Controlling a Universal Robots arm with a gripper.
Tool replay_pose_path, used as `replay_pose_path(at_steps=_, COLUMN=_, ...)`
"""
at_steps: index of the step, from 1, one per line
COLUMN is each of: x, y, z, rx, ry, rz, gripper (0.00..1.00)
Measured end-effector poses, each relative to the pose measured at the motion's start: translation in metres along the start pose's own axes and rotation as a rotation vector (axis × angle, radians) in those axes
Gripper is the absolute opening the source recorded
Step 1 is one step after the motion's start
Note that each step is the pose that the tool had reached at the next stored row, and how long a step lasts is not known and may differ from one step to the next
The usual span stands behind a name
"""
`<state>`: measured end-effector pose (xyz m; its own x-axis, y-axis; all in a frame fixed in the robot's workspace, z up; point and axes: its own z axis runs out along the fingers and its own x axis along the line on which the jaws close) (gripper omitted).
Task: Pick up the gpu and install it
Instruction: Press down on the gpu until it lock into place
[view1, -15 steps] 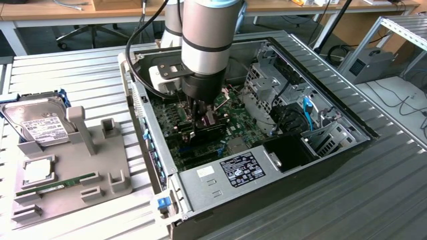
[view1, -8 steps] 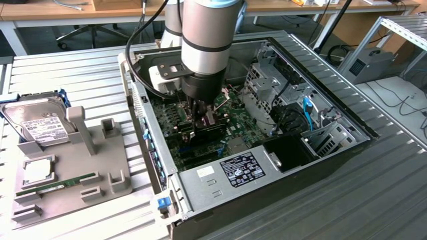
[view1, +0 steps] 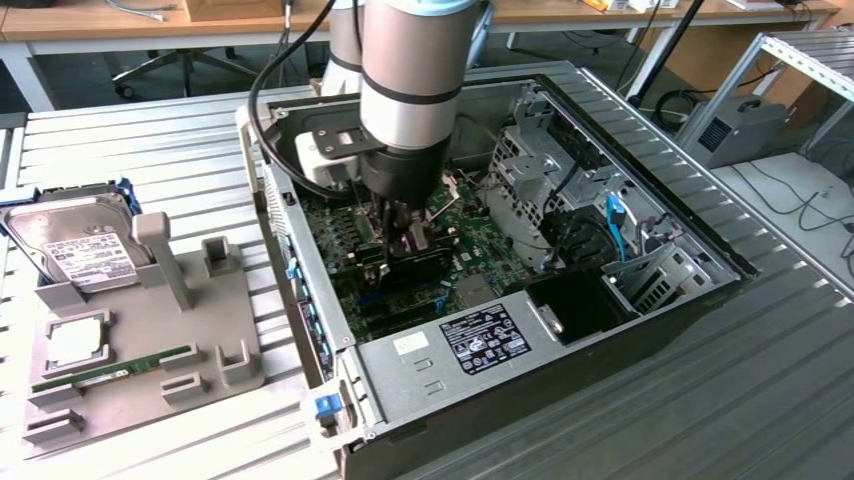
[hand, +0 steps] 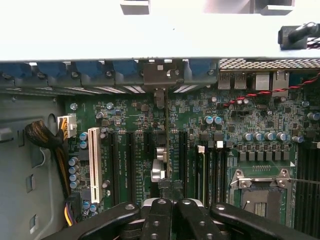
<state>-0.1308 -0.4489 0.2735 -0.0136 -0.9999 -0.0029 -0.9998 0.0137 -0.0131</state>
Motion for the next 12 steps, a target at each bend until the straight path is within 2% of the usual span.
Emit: replay_pose_path(at_steps=12, x=0.0, y=0.0026, z=0.0005, rx=0.0, ry=-0.0001, rz=0.001, gripper=0.11)
